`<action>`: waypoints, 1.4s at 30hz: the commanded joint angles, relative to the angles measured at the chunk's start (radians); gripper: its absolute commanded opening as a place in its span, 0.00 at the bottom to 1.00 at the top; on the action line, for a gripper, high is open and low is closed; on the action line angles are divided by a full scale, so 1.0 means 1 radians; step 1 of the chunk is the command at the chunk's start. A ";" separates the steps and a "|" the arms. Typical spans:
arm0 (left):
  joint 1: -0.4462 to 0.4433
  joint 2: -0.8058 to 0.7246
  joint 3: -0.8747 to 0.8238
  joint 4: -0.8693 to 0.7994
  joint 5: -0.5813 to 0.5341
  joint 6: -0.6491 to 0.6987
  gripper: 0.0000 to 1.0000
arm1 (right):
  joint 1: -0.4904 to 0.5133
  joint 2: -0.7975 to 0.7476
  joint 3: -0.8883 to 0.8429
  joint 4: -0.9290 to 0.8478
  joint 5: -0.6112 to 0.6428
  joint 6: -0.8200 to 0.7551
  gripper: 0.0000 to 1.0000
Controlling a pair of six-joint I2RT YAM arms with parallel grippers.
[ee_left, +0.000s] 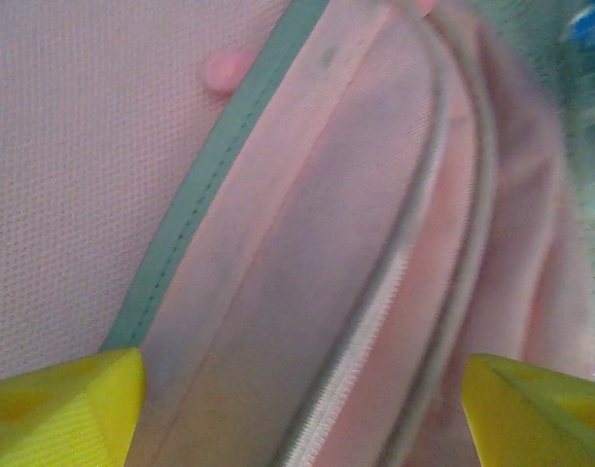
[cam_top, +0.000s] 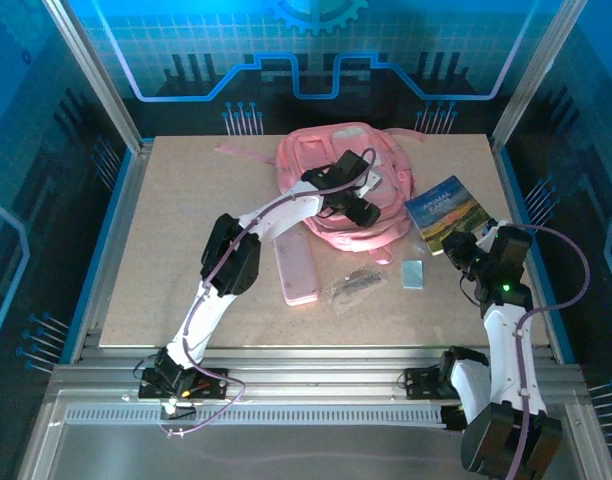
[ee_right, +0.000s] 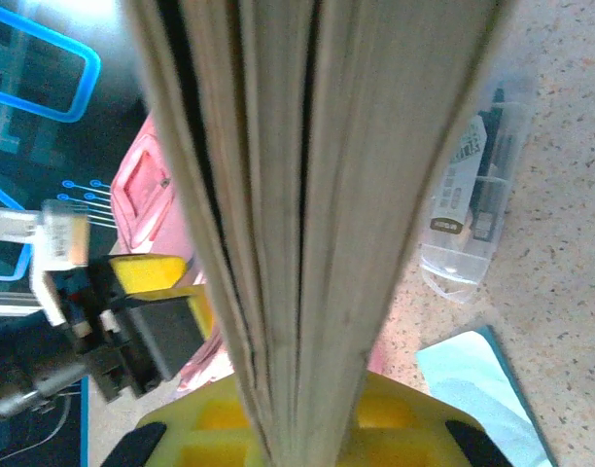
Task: Pack the student bag
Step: Open the student bag at the top-center of the table, then place the book in the student bag.
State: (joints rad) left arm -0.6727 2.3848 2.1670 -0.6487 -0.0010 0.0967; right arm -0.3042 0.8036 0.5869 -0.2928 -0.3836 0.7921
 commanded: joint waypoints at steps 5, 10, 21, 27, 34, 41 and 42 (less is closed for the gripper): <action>0.004 0.110 0.096 -0.110 -0.129 0.103 0.80 | -0.016 -0.039 -0.001 0.102 -0.037 0.008 0.00; 0.005 0.160 0.148 -0.130 -0.157 0.123 0.21 | -0.017 -0.048 -0.002 0.106 -0.045 0.015 0.00; 0.009 -0.025 0.185 -0.120 -0.082 0.007 0.00 | -0.029 -0.076 0.015 0.044 -0.020 -0.016 0.00; 0.063 -0.085 0.267 -0.109 0.068 -0.142 0.00 | -0.030 -0.085 0.003 0.050 -0.037 0.002 0.00; 0.140 -0.087 0.320 -0.026 0.258 -0.339 0.00 | -0.029 -0.090 -0.035 0.094 -0.085 0.057 0.00; 0.148 -0.075 0.378 0.012 0.364 -0.411 0.00 | 0.104 0.009 -0.095 0.319 -0.093 0.183 0.00; 0.149 -0.076 0.382 0.014 0.370 -0.415 0.00 | 0.133 0.031 -0.092 0.341 -0.078 0.189 0.00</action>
State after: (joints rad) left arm -0.5179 2.3642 2.4680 -0.7204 0.2680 -0.2367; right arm -0.2523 0.7963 0.4835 -0.1471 -0.4488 0.9314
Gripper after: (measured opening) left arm 0.050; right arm 0.108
